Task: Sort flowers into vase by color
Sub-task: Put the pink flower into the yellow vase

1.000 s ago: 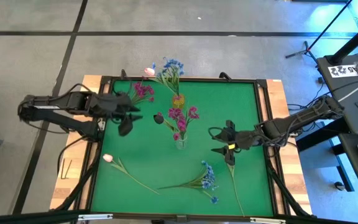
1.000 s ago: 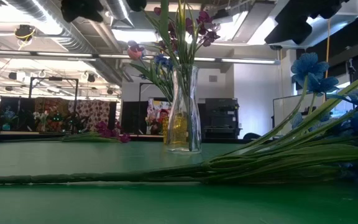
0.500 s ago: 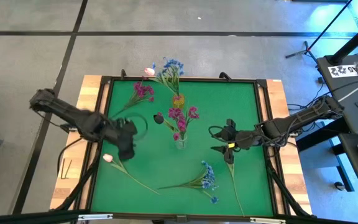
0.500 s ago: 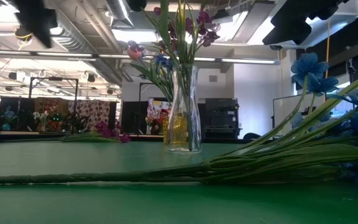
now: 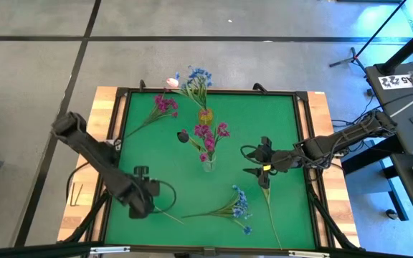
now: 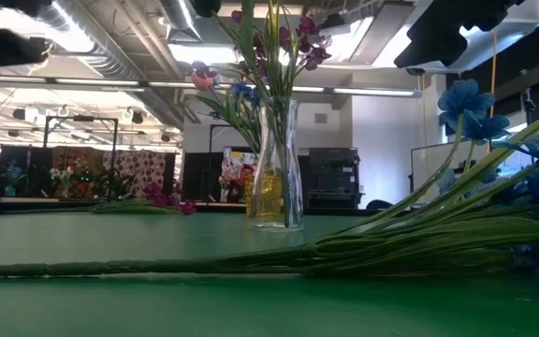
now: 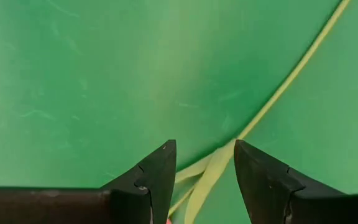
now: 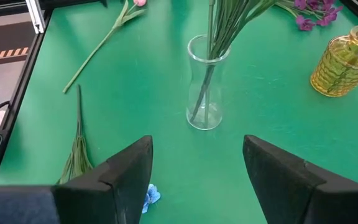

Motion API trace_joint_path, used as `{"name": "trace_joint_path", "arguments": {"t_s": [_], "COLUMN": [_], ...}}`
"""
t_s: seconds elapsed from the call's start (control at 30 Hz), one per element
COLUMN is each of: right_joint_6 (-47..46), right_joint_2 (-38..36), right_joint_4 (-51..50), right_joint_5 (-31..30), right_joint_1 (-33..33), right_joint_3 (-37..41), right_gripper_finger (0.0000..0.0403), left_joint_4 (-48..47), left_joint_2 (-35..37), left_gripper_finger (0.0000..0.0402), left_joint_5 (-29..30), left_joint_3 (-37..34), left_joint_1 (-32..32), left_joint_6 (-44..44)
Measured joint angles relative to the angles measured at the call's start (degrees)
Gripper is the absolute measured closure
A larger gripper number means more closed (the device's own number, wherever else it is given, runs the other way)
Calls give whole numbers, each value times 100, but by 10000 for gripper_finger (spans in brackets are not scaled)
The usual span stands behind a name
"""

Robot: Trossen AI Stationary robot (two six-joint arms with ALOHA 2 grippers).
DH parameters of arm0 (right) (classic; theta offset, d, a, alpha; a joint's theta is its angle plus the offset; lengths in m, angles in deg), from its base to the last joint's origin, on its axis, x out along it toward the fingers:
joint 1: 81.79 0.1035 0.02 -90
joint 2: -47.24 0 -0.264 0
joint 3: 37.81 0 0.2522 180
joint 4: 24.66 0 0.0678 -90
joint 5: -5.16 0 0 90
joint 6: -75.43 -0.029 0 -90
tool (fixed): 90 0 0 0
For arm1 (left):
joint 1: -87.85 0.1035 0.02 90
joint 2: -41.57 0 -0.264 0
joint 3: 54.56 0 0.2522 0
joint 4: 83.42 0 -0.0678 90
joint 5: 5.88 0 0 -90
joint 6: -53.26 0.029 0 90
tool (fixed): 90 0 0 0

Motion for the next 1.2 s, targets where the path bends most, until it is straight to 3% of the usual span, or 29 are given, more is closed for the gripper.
{"name": "trace_joint_path", "arguments": {"t_s": [0.33,0.63,0.87,1.0,1.2], "right_joint_6": [-1,-1,67,108,145], "right_joint_2": [0,0,0,0,-2], "right_joint_4": [2,20,205,213,242], "right_joint_5": [-6,-6,4,12,12], "right_joint_1": [0,0,-2,0,0], "right_joint_3": [2,2,7,7,7], "right_gripper_finger": [153,153,153,153,153], "left_joint_4": [861,866,1319,1370,1250], "left_joint_2": [-1004,-1236,-1189,-1188,-1166], "left_gripper_finger": [246,246,249,277,369], "left_joint_5": [-451,-512,-990,-1107,-1114], "left_joint_3": [0,-132,-652,-682,-695], "left_joint_1": [-353,-280,-23,96,335], "left_joint_6": [51,246,382,662,991]}}
